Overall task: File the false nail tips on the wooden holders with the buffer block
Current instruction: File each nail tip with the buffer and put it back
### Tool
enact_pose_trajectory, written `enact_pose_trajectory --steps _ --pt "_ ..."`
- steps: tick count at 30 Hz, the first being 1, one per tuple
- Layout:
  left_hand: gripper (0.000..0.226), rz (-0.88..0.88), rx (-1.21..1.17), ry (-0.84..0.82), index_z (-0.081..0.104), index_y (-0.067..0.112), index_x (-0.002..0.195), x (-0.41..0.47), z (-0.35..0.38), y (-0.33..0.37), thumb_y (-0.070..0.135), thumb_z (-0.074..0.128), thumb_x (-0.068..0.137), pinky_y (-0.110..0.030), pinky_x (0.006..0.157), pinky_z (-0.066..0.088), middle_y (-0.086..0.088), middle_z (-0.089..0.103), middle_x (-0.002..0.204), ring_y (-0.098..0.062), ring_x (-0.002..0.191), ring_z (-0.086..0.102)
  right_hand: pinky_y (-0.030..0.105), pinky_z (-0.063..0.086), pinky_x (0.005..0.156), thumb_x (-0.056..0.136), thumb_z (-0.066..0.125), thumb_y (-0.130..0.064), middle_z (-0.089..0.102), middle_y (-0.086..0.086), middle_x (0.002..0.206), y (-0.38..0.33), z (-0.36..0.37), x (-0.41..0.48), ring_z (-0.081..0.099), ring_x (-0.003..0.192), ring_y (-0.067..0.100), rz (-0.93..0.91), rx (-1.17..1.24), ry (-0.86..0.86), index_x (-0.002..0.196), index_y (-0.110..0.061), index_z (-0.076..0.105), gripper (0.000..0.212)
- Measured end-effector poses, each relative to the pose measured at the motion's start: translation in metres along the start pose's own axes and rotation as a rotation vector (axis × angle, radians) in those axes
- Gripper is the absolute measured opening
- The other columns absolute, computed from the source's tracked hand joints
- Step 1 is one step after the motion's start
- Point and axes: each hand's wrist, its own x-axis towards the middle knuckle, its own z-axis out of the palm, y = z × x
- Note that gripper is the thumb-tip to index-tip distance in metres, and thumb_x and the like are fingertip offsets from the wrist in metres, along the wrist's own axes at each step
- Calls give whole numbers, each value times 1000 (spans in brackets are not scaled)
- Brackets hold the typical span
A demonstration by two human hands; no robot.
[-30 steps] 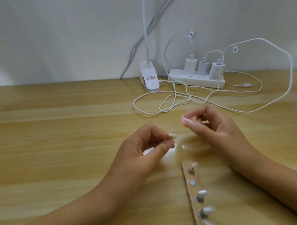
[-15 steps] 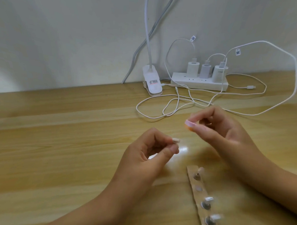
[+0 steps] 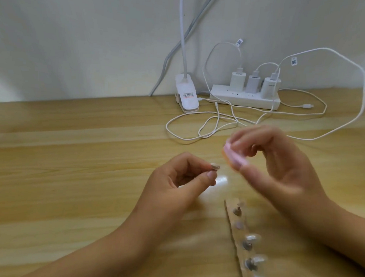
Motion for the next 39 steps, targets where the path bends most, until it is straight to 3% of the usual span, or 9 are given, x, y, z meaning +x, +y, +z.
enact_pose_trajectory --steps 5,8,12,15,25,29,33,36,39 --pt "3 -29 12 1 70 22 75 -1 0 0 20 72 77 -15 75 50 5 74 81 -5 78 67 34 41 81 86 76 -32 67 -14 91 4 -1 3 53 82 12 219 81 34 93 -24 66 15" --pt "3 -28 58 9 70 22 77 -1 0 -1 25 70 76 -22 75 50 2 73 78 -10 77 66 32 43 81 86 72 -28 68 -3 98 0 3 1 57 91 25 97 26 -63 95 -24 65 12" --pt "3 -42 54 26 69 23 76 -1 1 0 26 70 75 -20 76 51 5 73 81 -7 77 66 32 42 84 84 76 -37 70 -7 100 6 -1 3 58 97 18 255 44 26 89 -27 68 14" --pt "2 -30 61 20 70 24 76 -1 1 0 25 70 76 -17 73 50 6 72 77 -6 75 65 31 43 85 84 73 -33 69 -4 104 1 2 1 59 105 27 125 15 -56 93 -30 66 11" --pt "6 -28 -27 43 67 20 72 -3 2 3 25 70 70 -12 69 49 2 74 78 -5 73 68 34 43 83 80 79 -39 68 -3 98 9 -2 5 57 92 17 294 45 13 85 -28 67 17" --pt "6 -32 -34 49 67 18 75 -1 2 3 23 70 72 -12 68 48 1 73 76 -6 72 67 36 44 82 85 72 -33 67 -1 100 4 1 2 58 96 30 138 81 -52 93 -28 65 11" --pt "10 -43 -69 64 66 12 79 -1 1 4 20 69 73 -12 69 49 1 72 77 -5 72 67 36 43 82 84 76 -39 68 -7 98 8 -2 4 57 90 17 255 80 60 91 -26 65 18" --pt "8 -38 -69 57 66 13 79 -1 1 4 19 69 74 -12 69 49 1 71 74 -6 71 66 35 44 82 84 73 -36 67 -3 102 1 2 2 58 95 28 103 52 -38 96 -28 63 17" --pt "8 -46 -85 56 69 16 78 0 -1 5 21 73 74 -12 69 48 3 72 77 -5 72 66 31 44 82 83 77 -36 68 -9 98 10 -3 4 56 89 16 295 -26 5 92 -24 65 19"
